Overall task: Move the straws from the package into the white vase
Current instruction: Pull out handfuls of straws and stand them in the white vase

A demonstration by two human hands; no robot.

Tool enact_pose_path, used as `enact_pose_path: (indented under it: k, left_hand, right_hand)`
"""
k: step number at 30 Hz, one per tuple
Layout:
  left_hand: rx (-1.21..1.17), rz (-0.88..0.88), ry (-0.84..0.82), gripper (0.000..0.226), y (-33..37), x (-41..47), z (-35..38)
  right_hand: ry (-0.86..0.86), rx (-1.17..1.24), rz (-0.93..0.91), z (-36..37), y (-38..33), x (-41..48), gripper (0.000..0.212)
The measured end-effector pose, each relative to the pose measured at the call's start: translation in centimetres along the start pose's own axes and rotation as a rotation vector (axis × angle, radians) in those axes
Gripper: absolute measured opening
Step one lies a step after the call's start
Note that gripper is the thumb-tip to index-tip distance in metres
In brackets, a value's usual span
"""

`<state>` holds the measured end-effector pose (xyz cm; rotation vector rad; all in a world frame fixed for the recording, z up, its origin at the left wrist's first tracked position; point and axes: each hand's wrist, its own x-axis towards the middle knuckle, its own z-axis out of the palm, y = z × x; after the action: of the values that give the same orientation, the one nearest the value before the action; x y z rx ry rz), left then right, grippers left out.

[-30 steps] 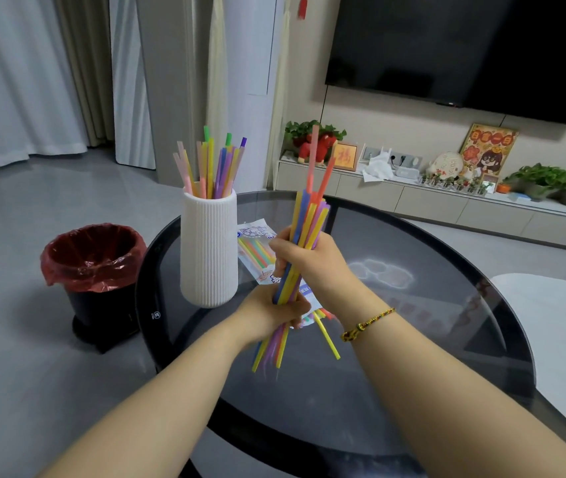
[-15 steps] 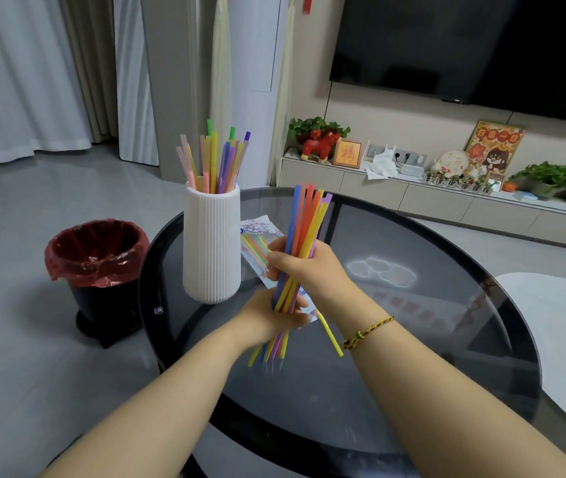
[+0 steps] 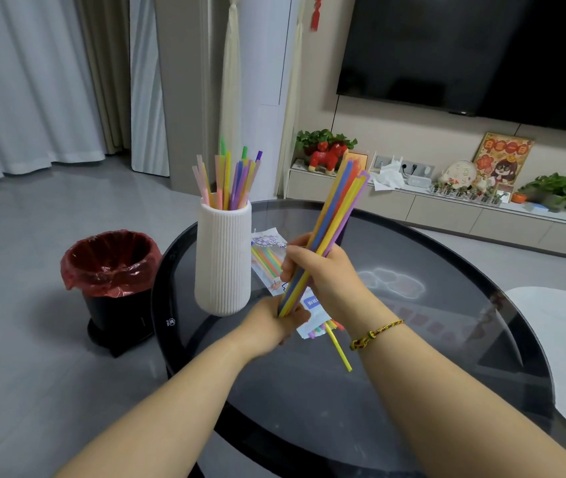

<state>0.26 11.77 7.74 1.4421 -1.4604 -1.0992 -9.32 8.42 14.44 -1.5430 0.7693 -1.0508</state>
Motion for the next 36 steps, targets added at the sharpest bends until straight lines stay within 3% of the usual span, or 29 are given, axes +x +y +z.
enact_pose_path:
  k: [4,9,12,14,16,19,23,29,36]
  left_hand:
    - [-0.045,0.059,0.076,0.013,0.7,0.0,-1.2]
    - [-0.206,0.289,0.464,0.047,0.6,-0.4,-4.7]
    - [-0.078,0.361,0.742,0.043,0.8,-0.5,-7.3]
    - [0.01,0.35,0.844,0.054,1.0,-0.1,-8.7]
    - [0.04,0.3,0.834,0.076,1.1,0.6,-9.8]
    - [0.079,0.173,0.684,0.11,1.3,2.0,-11.2]
    - [0.045,0.114,0.531,0.127,1.3,3.7,-11.7]
    - [0.043,0.163,0.516,0.123,1.7,5.5,-11.5]
    - [-0.029,0.191,0.585,0.07,2.3,5.3,-10.8]
  right_hand:
    - [0.039,-0.016,-0.041,1.3,-1.2,1.0,0.031]
    - [0.083,0.07,-0.123,1.7,-4.6,3.6,0.037]
    - [0.133,0.166,-0.152,1.4,-6.6,5.0,0.033]
    - [0.157,0.22,-0.177,1.4,-7.8,5.8,0.033]
    - [0.189,0.255,-0.203,1.7,-8.9,6.4,0.032]
    - [0.196,0.325,-0.252,2.2,-10.1,7.4,0.031]
    - [0.18,0.284,-0.29,3.4,-11.0,8.9,0.028]
    - [0.184,0.274,-0.288,5.0,-11.0,10.9,0.03]
    - [0.138,0.02,-0.248,6.3,-8.2,12.3,0.033]
